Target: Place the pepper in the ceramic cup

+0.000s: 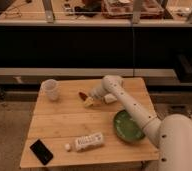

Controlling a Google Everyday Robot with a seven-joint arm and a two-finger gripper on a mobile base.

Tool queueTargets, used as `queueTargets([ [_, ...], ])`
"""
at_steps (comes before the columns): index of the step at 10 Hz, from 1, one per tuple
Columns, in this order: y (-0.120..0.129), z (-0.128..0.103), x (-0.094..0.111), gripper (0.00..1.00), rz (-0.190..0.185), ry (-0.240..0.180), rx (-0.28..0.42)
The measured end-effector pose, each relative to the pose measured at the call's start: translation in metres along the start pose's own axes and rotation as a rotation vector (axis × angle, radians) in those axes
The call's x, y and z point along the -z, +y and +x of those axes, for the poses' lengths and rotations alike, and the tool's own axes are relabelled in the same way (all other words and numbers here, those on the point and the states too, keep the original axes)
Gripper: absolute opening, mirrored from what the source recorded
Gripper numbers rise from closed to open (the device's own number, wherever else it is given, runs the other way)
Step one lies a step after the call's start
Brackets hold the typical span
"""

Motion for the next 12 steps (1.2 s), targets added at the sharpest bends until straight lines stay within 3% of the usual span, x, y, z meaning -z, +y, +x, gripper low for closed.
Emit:
queueTargets([
  [3,-0.005,-0.001,-0.005,0.18,0.015,-0.011,-0.005],
  [5,-0.004,0.006,0.0,0.18,0.022,0.005,-0.012],
  [7,0.0,0.036,0.029,0.18,0.014,0.066,0.031],
  [10,-0.005,0.112,0.1,0.18,0.018,0.17,0.207],
  [12,-0.011,0.149,0.12,0.18,0.035,0.217,0.277],
])
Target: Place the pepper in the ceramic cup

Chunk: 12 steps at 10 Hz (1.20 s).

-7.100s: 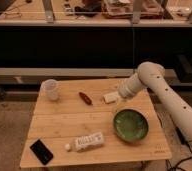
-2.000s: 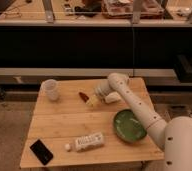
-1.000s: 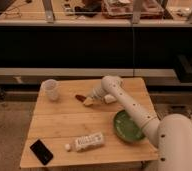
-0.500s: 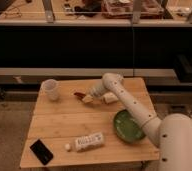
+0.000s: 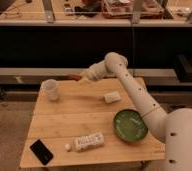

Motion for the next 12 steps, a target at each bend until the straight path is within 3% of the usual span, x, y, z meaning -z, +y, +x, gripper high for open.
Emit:
queueTargets([
  [2,0.001,0.031,-0.006,0.18,0.032,0.034,0.05],
  [5,-0.001,0.061,-0.036,0.18,0.087,0.051,0.102],
  [9,-0.007,0.074,-0.064,0.18,0.14,0.032,0.149],
  [12,-0.018,0.08,-0.091,0.18,0.186,-0.01,0.19],
])
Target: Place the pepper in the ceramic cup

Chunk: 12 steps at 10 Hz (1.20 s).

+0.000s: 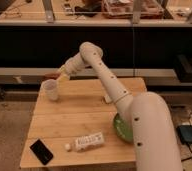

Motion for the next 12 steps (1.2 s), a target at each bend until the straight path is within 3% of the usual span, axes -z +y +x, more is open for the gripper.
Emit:
queueTargets([
  [3,-0.001,0.004,-0.022,0.18,0.027,-0.027,0.014],
  [8,0.0,0.005,-0.05,0.18,0.058,-0.032,-0.003],
  [12,0.003,-0.015,-0.058,0.18,0.064,-0.06,-0.018],
])
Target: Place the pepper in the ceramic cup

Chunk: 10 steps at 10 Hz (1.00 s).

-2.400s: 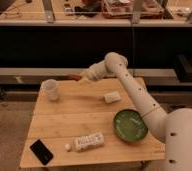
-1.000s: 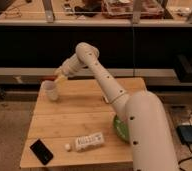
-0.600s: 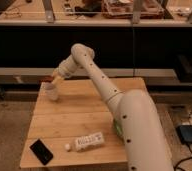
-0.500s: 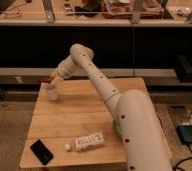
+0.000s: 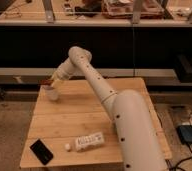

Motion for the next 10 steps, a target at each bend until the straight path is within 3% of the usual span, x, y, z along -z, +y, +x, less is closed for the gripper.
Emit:
queueTargets([
  [6,0.009,-0.022,0.013,0.18,-0.014,-0.072,0.021],
  [10,0.011,-0.021,0.035,0.18,-0.025,-0.133,0.099],
])
